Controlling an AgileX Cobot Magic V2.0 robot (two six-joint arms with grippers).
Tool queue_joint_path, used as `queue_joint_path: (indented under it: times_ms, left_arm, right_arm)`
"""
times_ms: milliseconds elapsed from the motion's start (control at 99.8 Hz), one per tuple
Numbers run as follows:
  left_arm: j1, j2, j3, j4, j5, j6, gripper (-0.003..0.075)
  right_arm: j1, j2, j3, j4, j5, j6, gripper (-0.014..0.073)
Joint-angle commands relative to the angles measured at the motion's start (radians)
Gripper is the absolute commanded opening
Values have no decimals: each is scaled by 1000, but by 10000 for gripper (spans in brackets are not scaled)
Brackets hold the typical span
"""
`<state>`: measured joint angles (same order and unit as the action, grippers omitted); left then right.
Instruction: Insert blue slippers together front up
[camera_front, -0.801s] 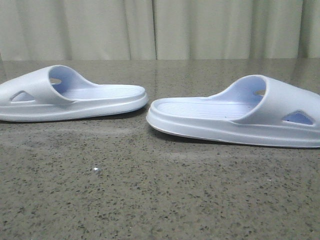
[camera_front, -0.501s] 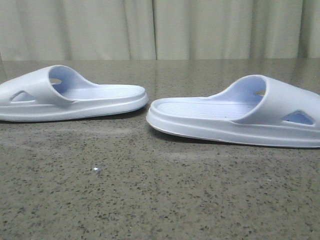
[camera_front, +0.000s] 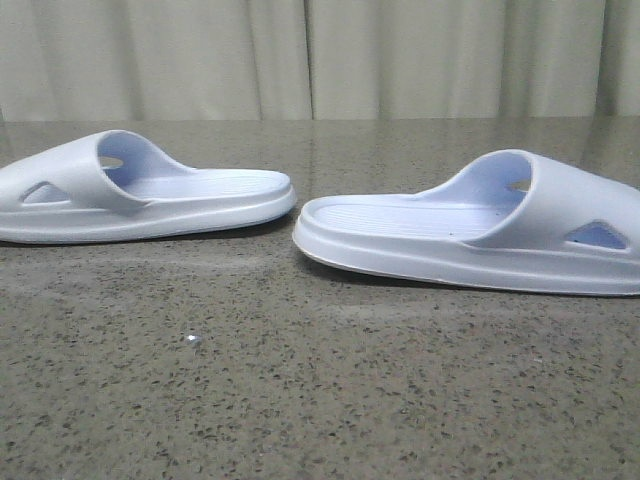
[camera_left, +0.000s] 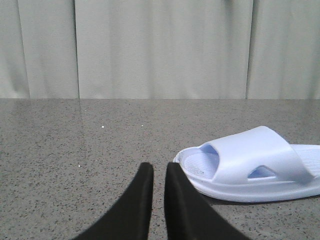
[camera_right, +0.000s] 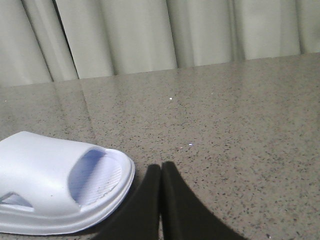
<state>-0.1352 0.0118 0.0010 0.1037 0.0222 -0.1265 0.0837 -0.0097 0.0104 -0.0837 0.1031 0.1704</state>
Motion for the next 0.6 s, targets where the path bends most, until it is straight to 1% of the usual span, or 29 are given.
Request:
queue_joint_path:
  times_ms: [0,591]
  left_arm:
    - [-10,7,10,-3,-81,-9,16]
    - [-10,7,10,-3,-81,-9,16]
  right_arm:
    - [-6,-21,20,-3,-83,-13,-107]
    - [-6,-21,20,-3,-96,-13,-107]
